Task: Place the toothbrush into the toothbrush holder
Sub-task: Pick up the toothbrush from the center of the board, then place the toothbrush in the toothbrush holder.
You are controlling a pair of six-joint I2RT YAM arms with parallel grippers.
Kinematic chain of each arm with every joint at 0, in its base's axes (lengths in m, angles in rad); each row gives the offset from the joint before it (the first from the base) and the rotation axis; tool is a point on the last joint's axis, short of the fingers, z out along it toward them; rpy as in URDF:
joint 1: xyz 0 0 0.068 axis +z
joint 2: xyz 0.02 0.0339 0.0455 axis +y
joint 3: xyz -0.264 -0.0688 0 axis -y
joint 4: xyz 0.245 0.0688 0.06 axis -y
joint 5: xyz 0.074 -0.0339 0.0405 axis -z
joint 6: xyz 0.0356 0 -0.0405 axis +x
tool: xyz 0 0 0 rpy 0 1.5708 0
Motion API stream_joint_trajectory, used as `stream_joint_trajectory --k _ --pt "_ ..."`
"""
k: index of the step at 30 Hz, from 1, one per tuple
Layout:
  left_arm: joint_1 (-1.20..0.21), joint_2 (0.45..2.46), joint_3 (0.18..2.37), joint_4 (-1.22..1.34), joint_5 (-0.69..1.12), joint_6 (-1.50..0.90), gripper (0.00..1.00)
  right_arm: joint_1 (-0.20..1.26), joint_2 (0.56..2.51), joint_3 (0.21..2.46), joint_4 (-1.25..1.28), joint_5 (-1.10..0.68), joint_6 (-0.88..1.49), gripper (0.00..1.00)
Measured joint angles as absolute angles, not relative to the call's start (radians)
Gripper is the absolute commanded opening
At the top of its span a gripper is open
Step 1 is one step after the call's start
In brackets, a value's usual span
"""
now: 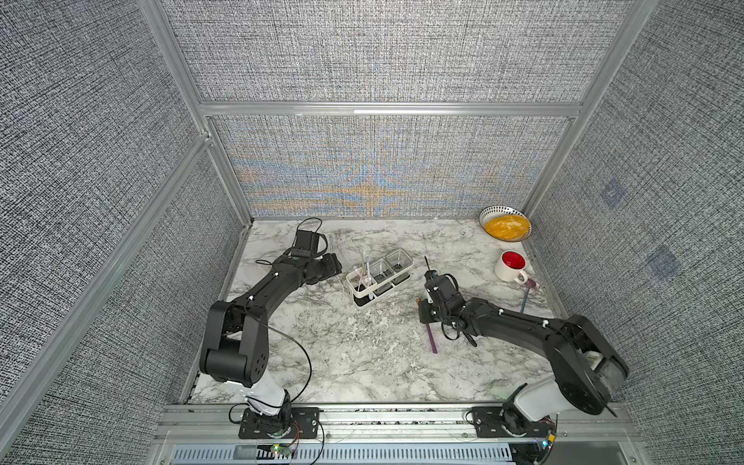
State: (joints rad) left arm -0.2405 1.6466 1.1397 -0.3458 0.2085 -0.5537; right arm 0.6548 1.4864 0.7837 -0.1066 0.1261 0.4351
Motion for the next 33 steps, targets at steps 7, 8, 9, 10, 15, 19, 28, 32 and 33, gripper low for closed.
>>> stream_joint_trajectory --k 7,8,9,10,15,19,28,32,33 --pt "-0.241 1.607 1.106 -0.338 0.189 -0.558 0.70 0.730 1.412 0.846 -0.064 0.186 0.431 0.05" --pt "-0.241 1.596 1.098 -0.338 0.183 -0.558 0.70 0.743 1.409 0.857 -0.047 0.197 0.424 0.05" --pt "-0.241 1.582 1.091 -0.337 0.183 -0.558 0.70 0.759 1.407 0.871 -0.027 0.208 0.413 0.05" --pt "-0.240 1.568 1.085 -0.336 0.177 -0.559 0.70 0.773 1.407 0.880 -0.005 0.218 0.402 0.05" --pt "-0.240 1.512 1.071 -0.333 0.144 -0.561 0.70 0.824 1.416 0.915 0.147 0.266 0.313 0.05" --pt "-0.240 1.488 1.068 -0.335 0.123 -0.557 0.70 0.833 1.438 0.916 0.327 0.308 0.229 0.05" --pt "-0.240 1.471 1.060 -0.346 0.097 -0.550 0.70 0.834 1.590 0.961 0.754 0.323 0.041 0.05" --pt "-0.240 1.472 1.060 -0.346 0.088 -0.550 0.70 0.834 1.671 1.002 0.902 0.304 -0.023 0.05" --pt "-0.240 1.473 1.060 -0.346 0.088 -0.550 0.70 0.834 1.694 1.016 0.934 0.297 -0.037 0.05"
